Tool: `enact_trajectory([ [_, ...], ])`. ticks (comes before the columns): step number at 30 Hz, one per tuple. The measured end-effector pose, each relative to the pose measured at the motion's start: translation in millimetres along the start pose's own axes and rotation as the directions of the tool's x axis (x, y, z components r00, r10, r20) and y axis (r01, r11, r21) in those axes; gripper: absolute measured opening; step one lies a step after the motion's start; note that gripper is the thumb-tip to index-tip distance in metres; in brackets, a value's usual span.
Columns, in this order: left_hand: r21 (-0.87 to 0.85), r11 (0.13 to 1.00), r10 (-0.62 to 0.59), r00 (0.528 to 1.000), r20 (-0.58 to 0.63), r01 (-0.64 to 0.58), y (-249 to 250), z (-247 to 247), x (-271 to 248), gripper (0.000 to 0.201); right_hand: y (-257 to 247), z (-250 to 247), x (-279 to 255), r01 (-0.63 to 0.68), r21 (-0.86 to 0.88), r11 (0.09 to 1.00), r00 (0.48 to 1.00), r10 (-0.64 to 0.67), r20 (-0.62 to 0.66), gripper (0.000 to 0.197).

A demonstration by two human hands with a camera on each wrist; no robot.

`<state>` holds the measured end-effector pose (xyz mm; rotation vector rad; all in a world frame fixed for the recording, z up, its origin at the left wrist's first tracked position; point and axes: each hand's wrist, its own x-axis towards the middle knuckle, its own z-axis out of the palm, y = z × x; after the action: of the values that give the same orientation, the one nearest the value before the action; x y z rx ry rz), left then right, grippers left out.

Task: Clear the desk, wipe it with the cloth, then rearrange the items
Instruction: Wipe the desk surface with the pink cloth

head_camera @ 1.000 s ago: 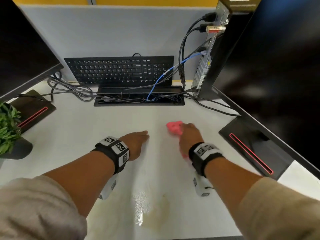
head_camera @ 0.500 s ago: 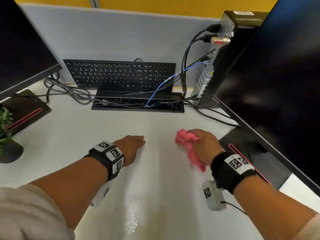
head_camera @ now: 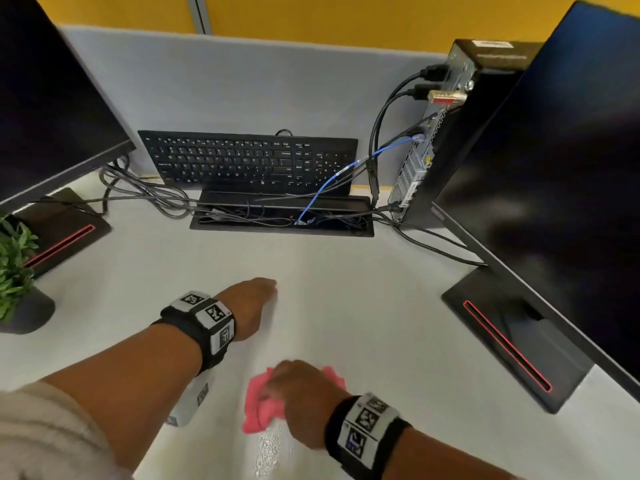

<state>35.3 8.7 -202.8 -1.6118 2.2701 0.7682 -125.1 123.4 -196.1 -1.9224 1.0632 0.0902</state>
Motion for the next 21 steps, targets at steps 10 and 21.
enact_trajectory([
  [10, -0.011, 1.000, 0.010, 1.000, 0.008, -0.010, 0, 1, -1, 0.065, 106, -154, -4, -0.471, 0.445, 0.762, 0.510, 0.647, -0.567, 0.024],
  [21, 0.014, 0.999, 0.051, 0.999, 0.012, -0.051, -10, -3, -8, 0.051, -24, -15, 42, -0.221, 0.251, 0.943, 0.953, 0.263, -0.151, 0.019],
])
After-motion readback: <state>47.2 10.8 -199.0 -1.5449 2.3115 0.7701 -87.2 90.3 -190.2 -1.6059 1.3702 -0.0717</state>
